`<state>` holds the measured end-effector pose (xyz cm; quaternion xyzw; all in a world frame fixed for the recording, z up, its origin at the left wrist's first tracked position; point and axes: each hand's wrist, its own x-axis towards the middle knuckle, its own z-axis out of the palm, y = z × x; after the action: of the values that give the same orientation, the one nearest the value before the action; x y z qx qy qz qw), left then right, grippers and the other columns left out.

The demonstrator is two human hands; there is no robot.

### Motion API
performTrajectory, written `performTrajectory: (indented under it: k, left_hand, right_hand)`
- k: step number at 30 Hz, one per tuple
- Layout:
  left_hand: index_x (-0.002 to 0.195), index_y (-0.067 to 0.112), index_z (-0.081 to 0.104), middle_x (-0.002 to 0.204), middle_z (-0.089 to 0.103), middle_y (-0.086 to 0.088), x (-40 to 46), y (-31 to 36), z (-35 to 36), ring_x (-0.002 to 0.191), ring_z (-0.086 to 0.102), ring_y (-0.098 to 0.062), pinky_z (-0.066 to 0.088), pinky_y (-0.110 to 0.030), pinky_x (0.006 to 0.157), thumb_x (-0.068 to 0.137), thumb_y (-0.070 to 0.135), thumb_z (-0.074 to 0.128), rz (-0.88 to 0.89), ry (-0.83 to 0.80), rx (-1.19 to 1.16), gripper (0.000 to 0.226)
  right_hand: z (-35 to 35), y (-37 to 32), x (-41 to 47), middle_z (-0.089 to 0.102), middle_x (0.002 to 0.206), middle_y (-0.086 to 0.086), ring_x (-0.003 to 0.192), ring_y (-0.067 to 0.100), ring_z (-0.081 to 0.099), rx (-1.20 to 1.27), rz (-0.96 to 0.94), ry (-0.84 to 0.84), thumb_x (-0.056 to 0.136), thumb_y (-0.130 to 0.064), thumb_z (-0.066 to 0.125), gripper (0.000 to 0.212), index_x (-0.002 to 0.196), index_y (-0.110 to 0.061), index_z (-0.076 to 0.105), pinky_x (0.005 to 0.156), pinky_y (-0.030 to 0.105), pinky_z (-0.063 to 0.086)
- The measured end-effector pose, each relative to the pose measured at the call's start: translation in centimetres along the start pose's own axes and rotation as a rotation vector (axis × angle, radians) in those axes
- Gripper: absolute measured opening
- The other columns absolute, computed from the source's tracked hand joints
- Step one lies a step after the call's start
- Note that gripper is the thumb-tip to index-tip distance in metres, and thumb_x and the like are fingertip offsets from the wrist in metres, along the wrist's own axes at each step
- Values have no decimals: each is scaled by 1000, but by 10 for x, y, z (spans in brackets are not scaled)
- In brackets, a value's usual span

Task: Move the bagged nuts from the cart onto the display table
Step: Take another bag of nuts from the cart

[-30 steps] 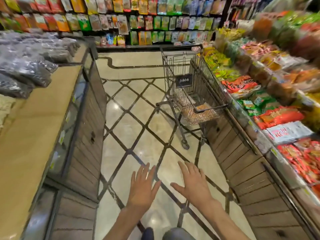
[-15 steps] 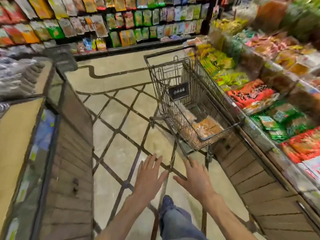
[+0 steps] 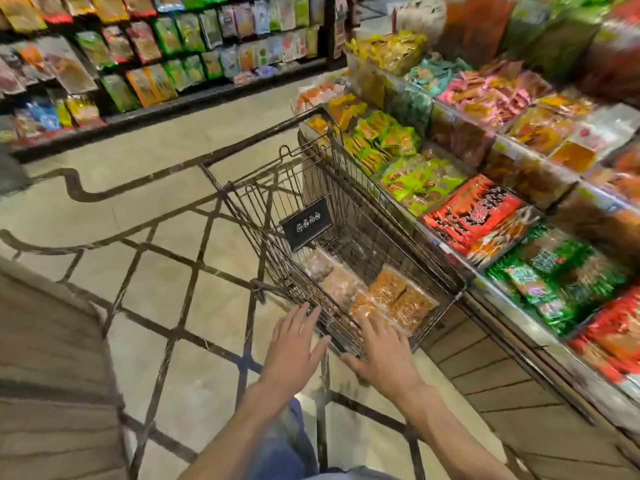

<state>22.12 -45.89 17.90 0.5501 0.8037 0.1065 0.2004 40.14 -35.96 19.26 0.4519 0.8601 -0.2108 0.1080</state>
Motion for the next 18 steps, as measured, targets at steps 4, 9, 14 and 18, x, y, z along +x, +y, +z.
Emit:
performTrajectory:
  k: [4,9,14,18]
  left_hand:
    - [165,25,22,174,15,1,100,-28,-21,162,6,-19,7,-40,132,107,62,25,131,-94,40,69]
    - [165,20,23,173,22,-2,216,-59,-53,160,14,-21,10,-37,131,109,56,31,208,-255,64,67]
    - [162,16,31,168,32,-9,316,-93,-53,156,28,-24,17,-35,127,109,49,38,214,-391,86,63]
    - [155,14,40,156,47,-8,385,-117,-19,143,46,-27,38,-41,118,108,48,45,167,-511,102,58]
  right_hand:
    - [-2,-5,75,29,173,2,160,26,27,55,116,17,96,-75,50,93,168,-29,13,129,55,25]
    - [-12,-21,152,38,166,1,154,24,35,164,282,30,97,-70,53,86,166,-28,21,125,53,31]
    - [-17,-25,224,33,170,8,159,30,29,189,439,-52,104,-65,43,83,170,-23,13,129,47,21]
    - [4,-18,278,38,166,11,153,32,38,256,499,-85,94,-74,35,96,170,-21,8,124,51,33]
